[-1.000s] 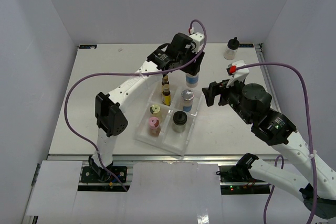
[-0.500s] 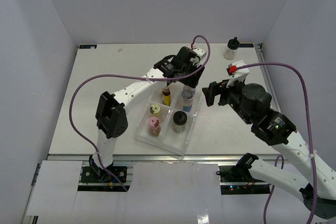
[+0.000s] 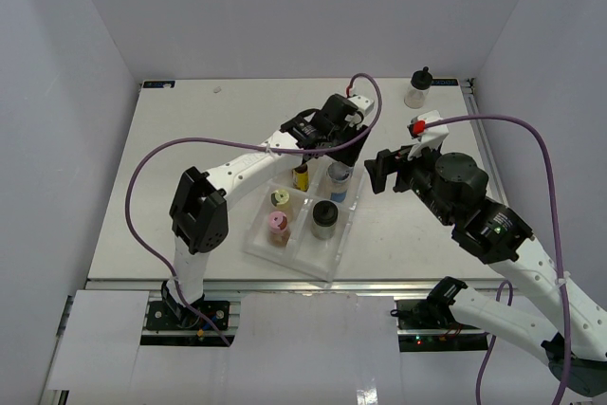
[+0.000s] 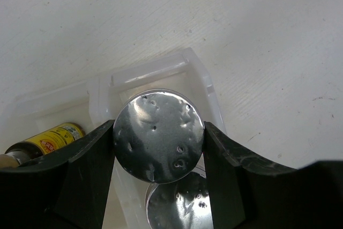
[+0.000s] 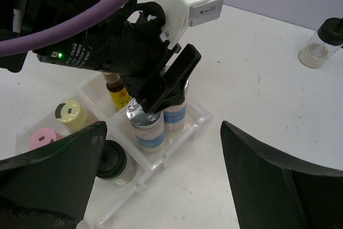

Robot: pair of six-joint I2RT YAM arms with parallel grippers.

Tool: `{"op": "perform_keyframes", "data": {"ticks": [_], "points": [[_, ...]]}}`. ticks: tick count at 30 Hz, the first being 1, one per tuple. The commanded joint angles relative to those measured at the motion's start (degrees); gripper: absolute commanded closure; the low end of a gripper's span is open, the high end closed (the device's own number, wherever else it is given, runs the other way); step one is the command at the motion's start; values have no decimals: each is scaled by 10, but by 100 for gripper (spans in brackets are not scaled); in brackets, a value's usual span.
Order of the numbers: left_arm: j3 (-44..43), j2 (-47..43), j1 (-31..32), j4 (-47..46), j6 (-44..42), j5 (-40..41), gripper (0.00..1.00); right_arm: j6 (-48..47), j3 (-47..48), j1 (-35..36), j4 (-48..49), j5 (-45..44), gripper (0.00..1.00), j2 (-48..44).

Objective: Organize the condiment bottles

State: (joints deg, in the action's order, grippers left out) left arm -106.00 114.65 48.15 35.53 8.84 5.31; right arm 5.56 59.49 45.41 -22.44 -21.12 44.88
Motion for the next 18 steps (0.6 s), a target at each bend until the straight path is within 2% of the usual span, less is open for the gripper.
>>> {"op": "perform_keyframes", "data": {"ticks": [1,6,9,13,18], "points": [[12,-46,7,-36,3,11,91,-2,-3,1,28,-16,7,-11],[38,-53,9,-53,6,14,82,-3,-9,2,31,-20,7,-14],[56,-58,9,-65,7,13,67,-4,-14,1,35,-27,7,-15],[63,-58,9,-66,7,13,57,-4,-16,1,35,-27,6,-16],[64,-60,9,-69,9,18,37,-5,-16,1,35,-30,6,-18]]}}
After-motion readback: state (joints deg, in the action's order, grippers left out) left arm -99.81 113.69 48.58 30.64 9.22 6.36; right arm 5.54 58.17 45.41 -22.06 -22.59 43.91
